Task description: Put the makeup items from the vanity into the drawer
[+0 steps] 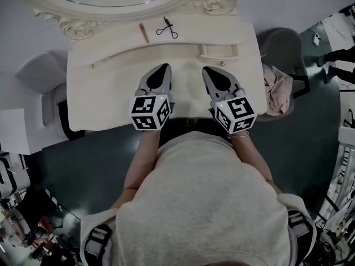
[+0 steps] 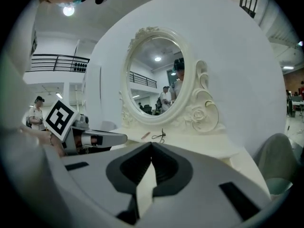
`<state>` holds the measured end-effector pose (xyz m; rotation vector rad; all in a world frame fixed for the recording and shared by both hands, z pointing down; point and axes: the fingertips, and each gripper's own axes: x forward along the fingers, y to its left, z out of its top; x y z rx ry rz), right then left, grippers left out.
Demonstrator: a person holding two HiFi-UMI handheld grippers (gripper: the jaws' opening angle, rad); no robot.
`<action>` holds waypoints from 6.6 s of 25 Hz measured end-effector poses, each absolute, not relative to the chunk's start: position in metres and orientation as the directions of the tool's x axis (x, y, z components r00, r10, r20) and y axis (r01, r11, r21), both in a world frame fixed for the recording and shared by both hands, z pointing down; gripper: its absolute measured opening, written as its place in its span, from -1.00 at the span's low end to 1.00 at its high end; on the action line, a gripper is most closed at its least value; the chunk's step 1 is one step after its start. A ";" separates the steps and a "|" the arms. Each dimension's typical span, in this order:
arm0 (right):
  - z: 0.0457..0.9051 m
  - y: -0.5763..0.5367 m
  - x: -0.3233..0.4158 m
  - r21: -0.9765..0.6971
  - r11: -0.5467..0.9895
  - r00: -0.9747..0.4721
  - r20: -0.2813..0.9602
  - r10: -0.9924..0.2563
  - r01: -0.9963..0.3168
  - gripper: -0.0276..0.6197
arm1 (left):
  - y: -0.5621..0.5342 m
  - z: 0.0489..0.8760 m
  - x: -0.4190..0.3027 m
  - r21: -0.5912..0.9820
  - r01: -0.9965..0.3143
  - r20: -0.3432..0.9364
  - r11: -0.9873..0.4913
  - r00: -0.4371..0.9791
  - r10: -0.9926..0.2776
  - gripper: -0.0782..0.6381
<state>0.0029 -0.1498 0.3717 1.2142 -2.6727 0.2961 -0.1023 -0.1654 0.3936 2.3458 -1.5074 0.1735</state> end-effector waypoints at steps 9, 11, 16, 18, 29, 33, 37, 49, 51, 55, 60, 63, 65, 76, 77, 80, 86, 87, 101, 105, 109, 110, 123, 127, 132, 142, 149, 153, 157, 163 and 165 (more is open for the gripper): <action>0.390 -0.155 0.002 -0.142 0.667 -0.675 0.284 -0.681 -0.732 -0.89 | -0.162 0.409 -0.109 0.209 -0.934 0.347 -0.290 0.348 -0.871 -0.76; 0.393 -0.151 -0.002 -0.147 0.675 -0.683 0.294 -0.668 -0.723 -0.89 | -0.157 0.417 -0.115 0.205 -0.940 0.374 -0.271 0.331 -0.866 -0.76; 0.403 -0.148 -0.008 -0.165 0.676 -0.688 0.316 -0.653 -0.718 -0.89 | -0.152 0.436 -0.127 0.201 -0.951 0.431 -0.236 0.302 -0.851 -0.75; 0.403 -0.149 -0.010 -0.170 0.671 -0.684 0.322 -0.654 -0.722 -0.89 | -0.152 0.441 -0.133 0.191 -0.957 0.447 -0.217 0.282 -0.849 -0.74; 0.416 -0.151 -0.033 -0.199 0.646 -0.667 0.367 -0.648 -0.737 -0.89 | -0.150 0.465 -0.147 0.209 -0.950 0.533 -0.232 0.310 -0.787 -0.22; 0.425 -0.149 -0.034 -0.213 0.628 -0.654 0.391 -0.648 -0.749 -0.89 | -0.149 0.478 -0.155 0.174 -0.963 0.578 -0.204 0.267 -0.771 0.04; 0.434 -0.146 -0.032 -0.218 0.608 -0.636 0.422 -0.646 -0.763 -0.89 | -0.146 0.493 -0.159 0.171 -0.970 0.613 -0.176 0.244 -0.751 0.22; 0.457 -0.140 -0.018 -0.237 0.560 -0.597 0.476 -0.646 -0.794 -0.89 | -0.145 0.543 -0.134 0.163 -0.956 0.709 -0.245 0.286 -0.644 0.33; 0.460 -0.139 -0.018 -0.237 0.556 -0.594 0.479 -0.646 -0.796 -0.89 | -0.146 0.548 -0.131 0.153 -0.954 0.718 -0.259 0.288 -0.634 0.33; 0.463 -0.139 -0.018 -0.242 0.549 -0.590 0.483 -0.647 -0.800 -0.89 | -0.149 0.555 -0.131 0.148 -0.953 0.726 -0.264 0.286 -0.626 0.33; 0.469 -0.136 -0.017 -0.255 0.549 -0.596 0.491 -0.636 -0.796 -0.89 | -0.154 0.558 -0.132 0.131 -0.952 0.724 -0.276 0.282 -0.629 0.33; 0.470 -0.134 -0.016 -0.257 0.540 -0.590 0.492 -0.640 -0.801 -0.89 | -0.155 0.560 -0.133 0.117 -0.952 0.723 -0.281 0.276 -0.633 0.33; 0.472 -0.133 -0.016 -0.258 0.534 -0.585 0.495 -0.643 -0.805 -0.89 | -0.154 0.561 -0.132 0.103 -0.951 0.725 -0.293 0.273 -0.633 0.33; 0.471 -0.130 -0.010 -0.261 0.502 -0.561 0.491 -0.667 -0.825 -0.89 | -0.153 0.561 -0.134 0.083 -0.946 0.723 -0.313 0.273 -0.635 0.21; 0.470 -0.130 -0.010 -0.259 0.501 -0.560 0.488 -0.670 -0.826 -0.89 | -0.152 0.561 -0.134 0.084 -0.942 0.724 -0.326 0.282 -0.629 0.21; 0.467 -0.130 -0.010 -0.259 0.499 -0.558 0.484 -0.674 -0.827 -0.89 | -0.151 0.561 -0.135 0.099 -0.928 0.723 -0.359 0.315 -0.615 0.20; 0.461 -0.131 -0.013 -0.249 0.491 -0.547 0.476 -0.688 -0.835 -0.89 | -0.157 0.547 -0.136 0.113 -0.908 0.692 -0.404 0.364 -0.624 0.20; 0.459 -0.132 -0.013 -0.246 0.489 -0.543 0.472 -0.694 -0.837 -0.89 | -0.158 0.545 -0.135 0.114 -0.904 0.687 -0.413 0.372 -0.625 0.20; 0.447 -0.135 -0.003 -0.215 0.422 -0.473 0.453 -0.756 -0.881 -0.89 | -0.181 0.514 -0.125 0.144 -0.866 0.609 -0.479 0.459 -0.647 0.20; 0.443 -0.142 0.006 -0.211 0.415 -0.465 0.439 -0.769 -0.885 -0.89 | -0.188 0.504 -0.118 0.145 -0.859 0.588 -0.490 0.473 -0.656 0.20; 0.436 -0.156 0.018 -0.239 0.414 -0.477 0.400 -0.782 -0.879 -0.89 | -0.197 0.490 -0.104 0.158 -0.850 0.551 -0.503 0.498 -0.669 0.20; 0.434 -0.159 0.021 -0.240 0.419 -0.482 0.394 -0.783 -0.876 -0.89 | -0.200 0.487 -0.099 0.157 -0.849 0.545 -0.505 0.501 -0.672 0.20; 0.416 -0.192 0.081 -0.249 0.474 -0.534 0.346 -0.771 -0.845 -0.89 | -0.226 0.451 -0.011 0.125 -0.823 0.478 -0.554 0.540 -0.693 0.20; 0.413 -0.200 0.099 -0.249 0.491 -0.550 0.336 -0.765 -0.835 -0.89 | -0.237 0.445 0.011 0.101 -0.826 0.473 -0.555 0.530 -0.704 0.20; 0.408 -0.213 0.119 -0.240 0.507 -0.561 0.320 -0.763 -0.828 -0.89 | -0.249 0.437 0.034 0.086 -0.822 0.461 -0.563 0.534 -0.709 0.20; 0.410 -0.226 0.149 -0.232 0.536 -0.584 0.317 -0.747 -0.812 -0.89 | -0.252 0.450 0.077 0.085 -0.783 0.520 -0.616 0.562 -0.643 0.20; 0.410 -0.231 0.156 -0.241 0.559 -0.609 0.311 -0.730 -0.793 -0.89 | -0.244 0.467 0.092 0.051 -0.753 0.614 -0.656 0.542 -0.574 0.20; 0.413 -0.232 0.161 -0.256 0.562 -0.618 0.306 -0.724 -0.786 -0.89 | -0.240 0.475 0.095 0.099 -0.770 0.645 -0.630 0.532 -0.549 0.20; 0.413 -0.234 0.165 -0.265 0.568 -0.626 0.300 -0.720 -0.780 -0.89 | -0.236 0.483 0.099 0.128 -0.766 0.685 -0.630 0.528 -0.502 0.20; 0.412 -0.237 0.166 -0.278 0.575 -0.637 0.281 -0.717 -0.770 -0.89 | -0.239 0.486 0.098 0.143 -0.765 0.717 -0.628 0.518 -0.467 0.21; 0.412 -0.237 0.166 -0.286 0.579 -0.644 0.278 -0.713 -0.764 -0.89 | -0.239 0.487 0.100 0.172 -0.759 0.727 -0.627 0.528 -0.439 0.21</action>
